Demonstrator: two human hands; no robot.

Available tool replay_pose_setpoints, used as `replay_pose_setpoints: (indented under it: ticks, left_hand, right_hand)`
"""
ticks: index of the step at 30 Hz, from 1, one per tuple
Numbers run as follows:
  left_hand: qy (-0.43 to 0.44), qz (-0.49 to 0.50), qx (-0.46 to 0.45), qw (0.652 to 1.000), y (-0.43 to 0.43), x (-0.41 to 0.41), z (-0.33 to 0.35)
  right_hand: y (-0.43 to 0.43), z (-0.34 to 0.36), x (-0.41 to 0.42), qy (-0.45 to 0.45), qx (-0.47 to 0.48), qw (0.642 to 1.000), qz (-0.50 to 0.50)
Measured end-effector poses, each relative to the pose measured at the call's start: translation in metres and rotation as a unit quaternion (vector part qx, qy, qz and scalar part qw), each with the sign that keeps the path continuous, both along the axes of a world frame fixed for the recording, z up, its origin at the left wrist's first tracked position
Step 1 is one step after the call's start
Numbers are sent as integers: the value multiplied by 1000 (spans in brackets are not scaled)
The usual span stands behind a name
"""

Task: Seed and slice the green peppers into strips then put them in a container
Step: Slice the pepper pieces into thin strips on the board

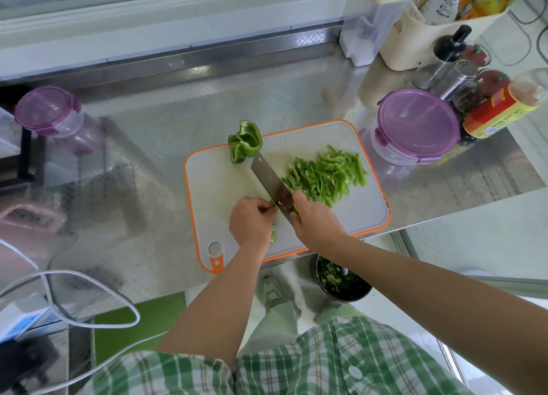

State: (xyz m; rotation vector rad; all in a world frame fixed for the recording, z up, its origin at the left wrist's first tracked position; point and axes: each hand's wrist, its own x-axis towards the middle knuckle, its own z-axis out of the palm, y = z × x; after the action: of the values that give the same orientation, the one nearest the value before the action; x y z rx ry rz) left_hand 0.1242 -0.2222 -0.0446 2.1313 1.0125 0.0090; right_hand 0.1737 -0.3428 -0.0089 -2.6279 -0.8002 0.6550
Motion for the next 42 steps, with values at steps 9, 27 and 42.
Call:
replay_pose_setpoints:
  ticks: [9, 27, 42]
  left_hand:
    - [16, -4, -3, 1000, 2, 0, 0]
    - [51, -51, 11, 997, 2, 7, 11]
    - [31, -69, -21, 997, 8, 6, 8]
  right_hand:
    - [14, -8, -6, -7, -51, 998, -20]
    - [5, -4, -10, 9, -36, 998, -43]
    - [-2, -16, 1, -6, 50, 994, -100]
